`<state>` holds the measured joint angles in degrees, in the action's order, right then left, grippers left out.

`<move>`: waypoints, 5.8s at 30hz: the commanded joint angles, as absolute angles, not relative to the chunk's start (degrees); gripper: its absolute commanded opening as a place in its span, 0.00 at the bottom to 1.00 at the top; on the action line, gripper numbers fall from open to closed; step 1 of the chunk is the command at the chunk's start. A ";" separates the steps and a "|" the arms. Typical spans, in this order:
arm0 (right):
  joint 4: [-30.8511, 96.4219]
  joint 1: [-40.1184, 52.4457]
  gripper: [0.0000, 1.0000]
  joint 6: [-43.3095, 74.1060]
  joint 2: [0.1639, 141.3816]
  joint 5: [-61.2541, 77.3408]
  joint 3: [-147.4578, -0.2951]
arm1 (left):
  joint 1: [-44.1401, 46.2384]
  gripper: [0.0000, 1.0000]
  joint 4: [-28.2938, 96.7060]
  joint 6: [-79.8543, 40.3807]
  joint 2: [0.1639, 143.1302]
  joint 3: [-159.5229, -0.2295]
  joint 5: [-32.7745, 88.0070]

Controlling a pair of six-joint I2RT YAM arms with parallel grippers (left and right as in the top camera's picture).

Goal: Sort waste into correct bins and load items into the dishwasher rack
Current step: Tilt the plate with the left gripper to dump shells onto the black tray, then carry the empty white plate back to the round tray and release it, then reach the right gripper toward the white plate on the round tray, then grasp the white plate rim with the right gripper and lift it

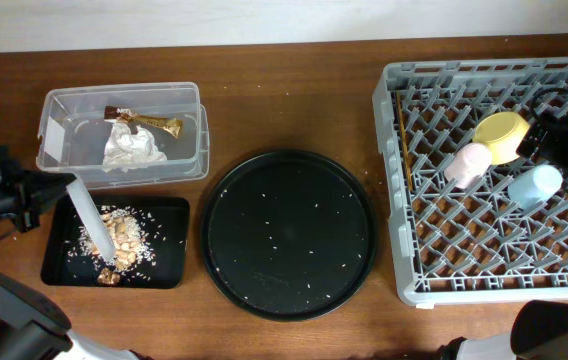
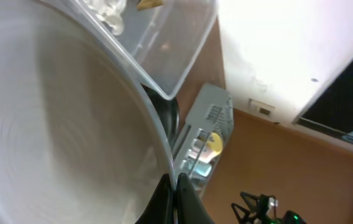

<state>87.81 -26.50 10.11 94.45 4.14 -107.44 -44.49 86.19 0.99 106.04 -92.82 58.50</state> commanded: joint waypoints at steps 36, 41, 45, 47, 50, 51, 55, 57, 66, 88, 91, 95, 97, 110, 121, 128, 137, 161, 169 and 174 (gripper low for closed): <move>87.66 -26.65 0.98 10.15 94.50 4.27 -107.13 | -17.80 0.01 96.29 17.23 88.03 -92.73 58.00; 87.66 -26.65 0.98 10.15 94.50 4.27 -107.13 | 13.34 0.01 82.50 7.68 87.42 -92.73 47.62; 87.66 -26.65 0.98 10.15 94.50 4.27 -107.13 | 32.84 0.01 70.08 -16.75 87.42 -92.71 13.15; 87.66 -26.65 0.98 10.15 94.50 4.27 -107.13 | 39.97 0.01 68.51 -24.58 87.72 -92.71 -0.73; 87.66 -26.65 0.98 10.15 94.50 4.27 -107.13 | 46.57 0.01 63.46 -25.69 89.36 -92.71 -3.49; 87.66 -26.65 0.98 10.15 94.50 4.27 -107.13 | 48.69 0.01 59.31 -25.67 90.21 -92.71 -3.90; 87.66 -26.65 0.98 10.15 94.50 4.27 -107.13 | 50.87 0.01 48.66 -22.02 93.23 -92.71 -9.82; 87.66 -26.65 0.98 10.15 94.50 4.27 -107.13 | 50.85 0.01 51.88 -22.02 96.57 -92.71 -10.57; 87.66 -26.63 0.98 10.15 94.50 4.27 -107.13 | 50.96 0.01 59.13 -29.78 114.06 -92.71 -3.81; 87.68 -26.65 0.99 10.15 94.54 4.25 -107.13 | 24.40 0.99 76.55 -30.37 105.38 -105.56 -10.61; 87.64 -26.65 0.98 10.15 94.56 4.27 -107.13 | 10.63 0.99 81.01 -30.37 105.41 -105.51 -10.37; 87.64 -26.65 0.98 10.15 94.56 4.25 -107.13 | -0.43 0.99 83.48 -30.37 105.41 -105.43 -10.35; 87.61 -26.65 0.98 10.15 94.56 4.27 -107.13 | -5.45 0.99 83.46 -30.37 105.41 -105.43 -10.35; 87.61 -26.65 0.98 10.15 94.59 4.27 -107.13 | -8.69 0.99 83.42 -30.39 105.41 -105.43 -10.35; 86.00 -26.65 0.98 10.20 94.59 7.18 -107.13 | -8.69 0.99 83.42 -30.37 105.41 -105.43 -10.35; 89.19 -22.44 1.00 -0.67 94.50 38.15 -107.13 | -8.69 0.99 83.42 -30.37 105.41 -105.43 -10.35; 84.07 18.83 0.87 7.55 97.27 8.36 -103.81 | -8.69 0.99 83.42 -30.37 105.41 -105.43 -10.35; 60.60 26.24 0.38 12.99 122.65 3.99 -86.37 | -8.69 0.99 83.42 -30.37 105.41 -105.43 -10.35; 64.60 26.17 0.04 15.53 122.41 4.01 -90.43 | -8.69 0.99 83.42 -30.37 105.41 -105.43 -10.35; 80.44 22.52 0.04 15.49 119.81 0.49 -111.00 | -8.69 0.99 83.42 -30.39 105.41 -105.43 -10.35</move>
